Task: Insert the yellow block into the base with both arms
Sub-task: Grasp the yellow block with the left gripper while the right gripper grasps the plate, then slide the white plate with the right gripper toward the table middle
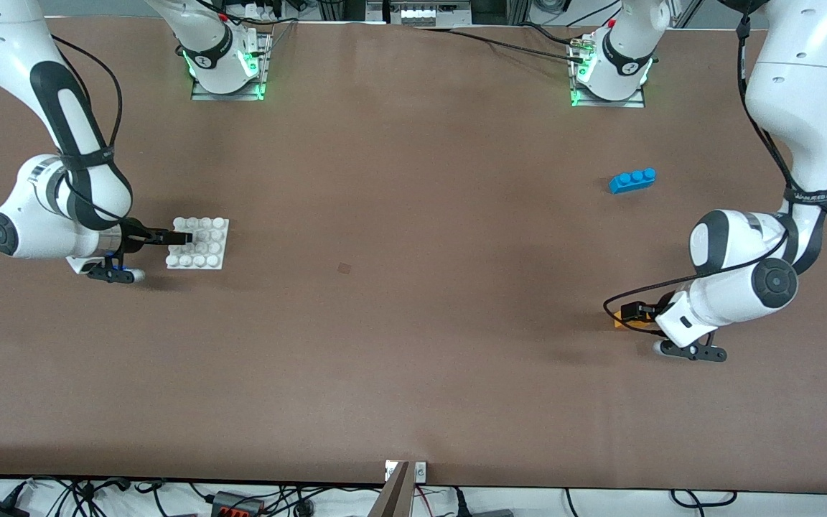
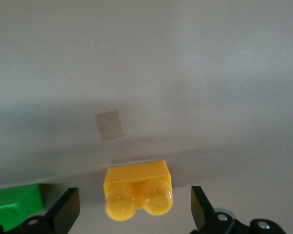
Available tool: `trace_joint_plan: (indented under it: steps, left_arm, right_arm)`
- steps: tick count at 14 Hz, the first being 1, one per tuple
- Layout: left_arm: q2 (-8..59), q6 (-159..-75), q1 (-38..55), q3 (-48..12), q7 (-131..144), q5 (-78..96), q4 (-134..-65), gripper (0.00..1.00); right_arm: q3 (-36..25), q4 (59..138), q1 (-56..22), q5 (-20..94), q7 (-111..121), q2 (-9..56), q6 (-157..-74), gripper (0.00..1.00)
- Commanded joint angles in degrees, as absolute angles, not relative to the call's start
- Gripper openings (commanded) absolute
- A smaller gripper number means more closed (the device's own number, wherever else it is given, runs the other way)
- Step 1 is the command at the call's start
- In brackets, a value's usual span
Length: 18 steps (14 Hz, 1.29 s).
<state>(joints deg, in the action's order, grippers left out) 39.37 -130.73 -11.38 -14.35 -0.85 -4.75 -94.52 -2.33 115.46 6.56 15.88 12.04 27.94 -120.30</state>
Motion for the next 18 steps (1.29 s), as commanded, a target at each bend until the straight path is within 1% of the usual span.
trace_joint_plan:
  steps: [1, 2, 3, 4, 7, 8, 10, 12, 13, 16, 17, 18]
  left_arm:
    - [40.7, -130.4, -10.3, -14.2, 2.7, -6.2, -93.0, 1.00]
    - [40.7, -130.4, -10.5, -14.2, 2.6, -6.2, -93.2, 1.00]
    - [40.7, -130.4, -10.6, -14.2, 2.6, -6.2, -93.7, 1.00]
    - [41.0, -130.4, -10.6, -14.2, 2.6, -6.2, -93.8, 1.00]
    - [42.1, -130.5, -10.5, -14.2, 2.6, -6.2, -93.5, 1.00]
    - [42.2, -130.5, -10.5, -14.2, 2.6, -6.2, -93.5, 1.00]
    - [42.2, -130.4, -10.4, -14.2, 2.6, -6.2, -93.5, 0.99]
    - [42.2, -130.3, -10.5, -14.2, 2.6, -6.2, -93.3, 0.83]
    - [42.1, -130.3, -10.5, -14.2, 2.6, -6.2, -93.3, 0.78]
    - [42.0, -130.3, -10.5, -14.2, 2.7, -6.1, -92.8, 0.61]
    - [41.9, -130.3, -10.5, -14.2, 2.7, -5.9, -92.7, 0.59]
    - [42.0, -130.3, -10.5, -14.2, 2.7, -5.5, -92.7, 0.59]
  right_arm:
    - [-1.8, 115.5, 7.1, 17.8, 14.0, 28.2, -121.3, 0.97]
    - [-1.8, 115.5, 7.1, 17.8, 14.0, 28.8, -121.4, 0.95]
    - [-1.8, 115.5, 7.1, 17.8, 14.1, 29.0, -121.4, 0.84]
    - [-1.8, 115.5, 7.0, 17.8, 14.0, 29.4, -121.4, 0.79]
    - [-1.6, 115.5, 6.9, 17.7, 14.1, 30.2, -121.6, 0.77]
    - [-1.6, 115.5, 6.6, 17.7, 14.1, 30.3, -121.4, 0.67]
    - [-1.5, 115.5, 5.9, 17.8, 14.0, 30.6, -121.3, 0.62]
    - [-1.5, 115.3, 3.9, 17.8, 13.7, 30.6, -121.1, 0.58]
    - [-1.5, 115.3, 2.6, 17.8, 13.1, 30.6, -121.1, 0.54]
    - [-1.6, 115.0, -1.7, 17.8, 13.0, 30.5, -121.6, 0.51]
    - [-1.6, 114.6, -3.2, 17.8, 13.0, 30.6, -121.6, 0.51]
    - [-1.5, 114.3, -4.6, 17.8, 13.0, 30.7, -121.6, 0.51]
